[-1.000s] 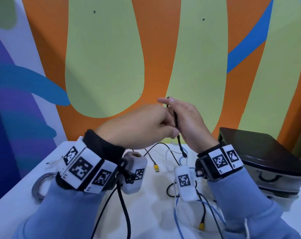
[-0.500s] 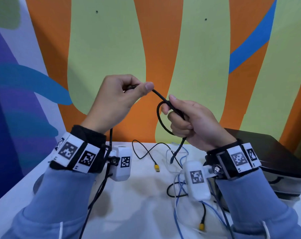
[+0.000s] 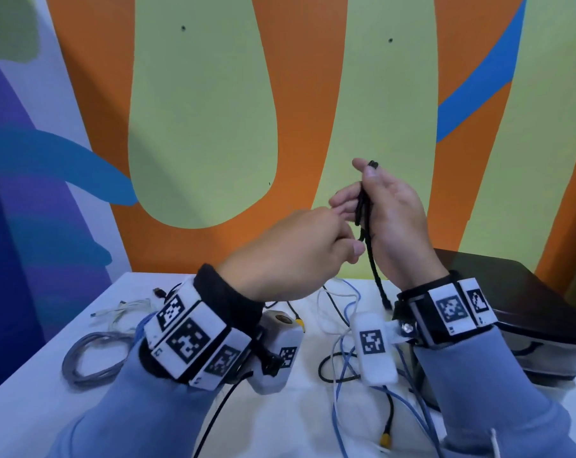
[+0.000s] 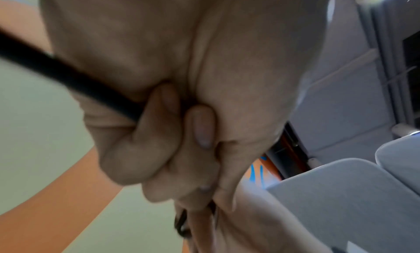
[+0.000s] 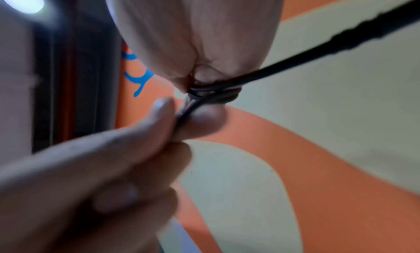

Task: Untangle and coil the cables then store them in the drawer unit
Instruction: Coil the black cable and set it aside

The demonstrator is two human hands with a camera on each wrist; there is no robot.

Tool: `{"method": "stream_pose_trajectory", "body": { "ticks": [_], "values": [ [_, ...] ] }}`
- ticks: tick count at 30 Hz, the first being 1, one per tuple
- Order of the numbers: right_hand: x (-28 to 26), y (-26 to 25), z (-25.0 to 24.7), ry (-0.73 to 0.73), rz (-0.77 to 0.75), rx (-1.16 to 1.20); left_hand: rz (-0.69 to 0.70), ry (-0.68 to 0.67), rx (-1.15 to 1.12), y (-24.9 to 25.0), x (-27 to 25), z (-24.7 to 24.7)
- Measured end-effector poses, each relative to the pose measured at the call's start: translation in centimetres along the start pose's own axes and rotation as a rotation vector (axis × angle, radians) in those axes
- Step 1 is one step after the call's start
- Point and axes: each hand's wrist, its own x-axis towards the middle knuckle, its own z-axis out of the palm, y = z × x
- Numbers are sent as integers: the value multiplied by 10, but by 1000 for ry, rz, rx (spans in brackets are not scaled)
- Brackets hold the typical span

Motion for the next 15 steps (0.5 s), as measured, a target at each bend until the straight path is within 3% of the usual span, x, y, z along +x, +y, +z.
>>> {"method": "stream_pose_trajectory", "body": {
  "ticks": [4,7,11,15],
  "values": [
    [-5,1,-1,-197,106,-224,104,167,-94,-5,-6,-18],
    [-9,-1,-1,-355,174,-285,100,345,-194,-19,-8,-32],
    [-12,-9,1,-430,275,-163,74,566,-403,-45,-10,-45],
    [-16,-11,6,-477,335,29,77,566,-485,-60,-6,-41]
  ]
}}
